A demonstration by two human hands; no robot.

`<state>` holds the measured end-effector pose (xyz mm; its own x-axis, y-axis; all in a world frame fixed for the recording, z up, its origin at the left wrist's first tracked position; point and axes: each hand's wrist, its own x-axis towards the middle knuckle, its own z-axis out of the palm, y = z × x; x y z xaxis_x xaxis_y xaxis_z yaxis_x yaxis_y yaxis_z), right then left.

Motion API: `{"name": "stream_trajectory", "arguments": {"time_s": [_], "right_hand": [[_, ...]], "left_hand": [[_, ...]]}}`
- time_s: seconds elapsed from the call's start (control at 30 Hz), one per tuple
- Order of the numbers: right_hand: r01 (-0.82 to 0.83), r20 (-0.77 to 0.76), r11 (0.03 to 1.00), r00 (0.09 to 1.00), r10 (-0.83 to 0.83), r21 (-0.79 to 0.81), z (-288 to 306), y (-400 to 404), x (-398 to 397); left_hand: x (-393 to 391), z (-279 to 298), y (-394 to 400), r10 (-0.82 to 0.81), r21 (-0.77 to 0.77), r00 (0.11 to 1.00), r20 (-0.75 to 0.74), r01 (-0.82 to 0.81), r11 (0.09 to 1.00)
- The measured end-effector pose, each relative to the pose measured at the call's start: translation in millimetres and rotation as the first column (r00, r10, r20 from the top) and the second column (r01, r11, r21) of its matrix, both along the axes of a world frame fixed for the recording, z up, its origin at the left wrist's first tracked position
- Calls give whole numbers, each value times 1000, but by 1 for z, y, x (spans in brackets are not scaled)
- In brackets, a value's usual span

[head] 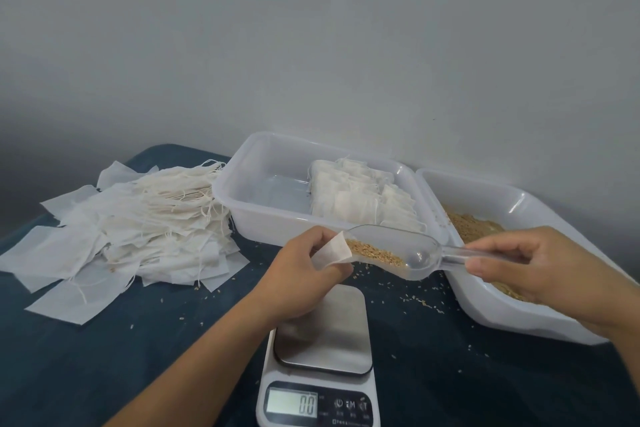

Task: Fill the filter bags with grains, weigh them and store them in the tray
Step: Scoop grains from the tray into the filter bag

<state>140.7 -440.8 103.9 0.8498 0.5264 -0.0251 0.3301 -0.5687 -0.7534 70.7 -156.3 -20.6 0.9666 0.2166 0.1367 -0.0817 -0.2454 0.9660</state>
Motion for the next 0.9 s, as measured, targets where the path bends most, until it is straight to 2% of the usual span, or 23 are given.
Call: {"name": "stream_trajectory", "arguments": {"time_s": [0.1,0.23,0.4,0.5,0.57,0.67,0.8,0.9], "right_hand": [[7,8,996,1000,-7,91,-14,-4,0],[65,-50,950,997,-52,306,-42,-1,-6],[127,-189,836,982,-28,534,-72,37,-9],[95,-233,858,972,30,506,-71,66,-10],[39,-189,888,980,54,458,-72,81,-7],[-8,-98,893,993,59,449,-77,95,-3],[41,3,915,999,-46,401,-95,100,-2],[-11,14,918,1000,7,396,-103,95,-4]], "left_hand": [[-1,4,1,-15,-149,1000,-10,13,989],[-4,12,1,-28,-330,1000,-10,24,944],[-3,15,2,-97,-596,995,-24,63,800],[-2,14,4,-149,-696,988,-25,90,712],[-1,12,5,-175,-722,984,-30,99,684],[0,9,7,-219,-734,975,-36,123,668],[-3,8,3,-325,-705,945,-14,222,674],[-7,9,-3,-455,-644,891,-3,346,682]]}}
